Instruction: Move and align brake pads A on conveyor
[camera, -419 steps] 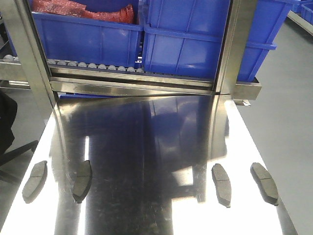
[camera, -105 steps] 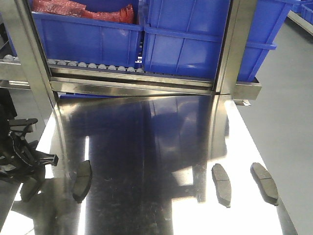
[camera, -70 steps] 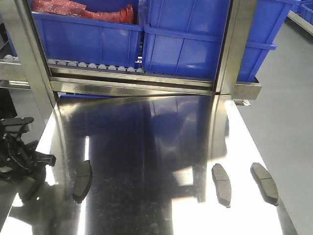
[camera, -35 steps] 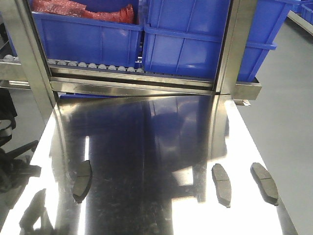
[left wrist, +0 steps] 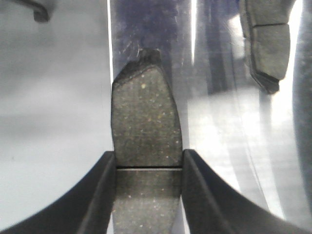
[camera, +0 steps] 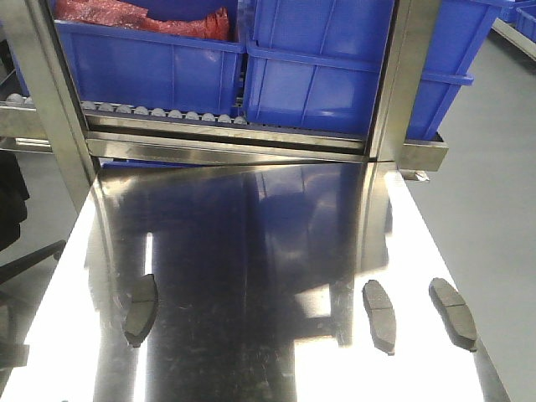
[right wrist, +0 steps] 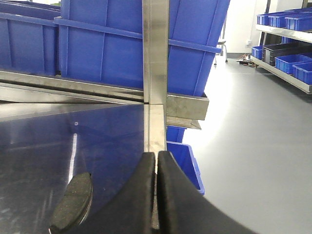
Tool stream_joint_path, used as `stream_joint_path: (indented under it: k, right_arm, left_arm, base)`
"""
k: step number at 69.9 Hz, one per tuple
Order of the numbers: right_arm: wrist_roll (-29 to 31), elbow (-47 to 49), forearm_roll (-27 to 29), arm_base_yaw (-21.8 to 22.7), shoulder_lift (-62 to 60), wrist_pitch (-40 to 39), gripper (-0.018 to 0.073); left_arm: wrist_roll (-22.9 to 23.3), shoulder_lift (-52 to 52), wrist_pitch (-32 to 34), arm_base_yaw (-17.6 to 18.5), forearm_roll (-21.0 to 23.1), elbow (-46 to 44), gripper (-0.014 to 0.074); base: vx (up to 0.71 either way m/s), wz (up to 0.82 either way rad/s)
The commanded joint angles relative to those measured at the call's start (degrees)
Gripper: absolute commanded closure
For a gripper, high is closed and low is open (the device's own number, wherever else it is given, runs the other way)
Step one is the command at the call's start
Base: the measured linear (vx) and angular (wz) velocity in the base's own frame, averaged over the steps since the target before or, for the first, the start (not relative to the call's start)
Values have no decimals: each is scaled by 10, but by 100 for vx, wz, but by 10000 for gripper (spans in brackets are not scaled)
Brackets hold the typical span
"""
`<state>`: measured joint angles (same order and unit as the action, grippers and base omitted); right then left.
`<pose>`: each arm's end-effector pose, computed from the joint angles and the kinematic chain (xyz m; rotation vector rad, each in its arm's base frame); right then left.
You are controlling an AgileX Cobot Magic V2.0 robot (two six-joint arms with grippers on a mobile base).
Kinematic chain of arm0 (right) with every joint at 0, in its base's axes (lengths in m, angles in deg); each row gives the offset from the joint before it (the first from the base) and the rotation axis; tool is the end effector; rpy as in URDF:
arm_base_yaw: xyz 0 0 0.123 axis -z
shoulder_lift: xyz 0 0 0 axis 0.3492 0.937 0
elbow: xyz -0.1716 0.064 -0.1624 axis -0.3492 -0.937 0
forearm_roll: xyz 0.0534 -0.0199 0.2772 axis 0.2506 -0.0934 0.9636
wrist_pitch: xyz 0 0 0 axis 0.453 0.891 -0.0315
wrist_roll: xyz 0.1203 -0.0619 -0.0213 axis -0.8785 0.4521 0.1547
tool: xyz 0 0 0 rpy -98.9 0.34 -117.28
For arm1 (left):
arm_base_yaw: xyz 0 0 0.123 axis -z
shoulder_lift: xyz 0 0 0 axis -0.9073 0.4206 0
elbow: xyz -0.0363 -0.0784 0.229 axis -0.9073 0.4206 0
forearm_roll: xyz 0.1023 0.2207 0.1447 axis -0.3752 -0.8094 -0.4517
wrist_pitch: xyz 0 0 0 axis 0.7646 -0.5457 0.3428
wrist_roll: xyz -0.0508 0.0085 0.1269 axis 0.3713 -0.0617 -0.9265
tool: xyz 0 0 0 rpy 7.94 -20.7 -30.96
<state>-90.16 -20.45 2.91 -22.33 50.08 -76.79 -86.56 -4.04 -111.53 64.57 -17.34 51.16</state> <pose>0.1750 0.0048 0.1913 -0.0417 1.6178 -0.0009 0.2358 -0.0059 0.1461 -0.0638 2.6329 -0.0941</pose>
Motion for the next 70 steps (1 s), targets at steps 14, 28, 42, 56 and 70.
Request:
stream_joint_path:
  k: [14,28,42,56,70]
  right_arm:
    - [3,-4,-4,2,-6,-42,563]
    - [3,-4,-4,2,-6,-42,563]
    - [3,-4,-4,2,-6,-42,563]
    - [3,-4,-4,2,-6,-42,563]
    - [3,-4,-4,2,-6,-42,563]
  left_arm:
    - [0,-136,38,3,7,46,468]
    - [0,-206,58,3,7,50,468]
    - [0,-240,56,3,7,50,468]
    - [0,-245,40,3,7,50,468]
    - [0,-245,32,3,7,50,468]
  base:
    - [0,0]
    - [0,0]
    - [0,0]
    - [0,0]
    - [0,0]
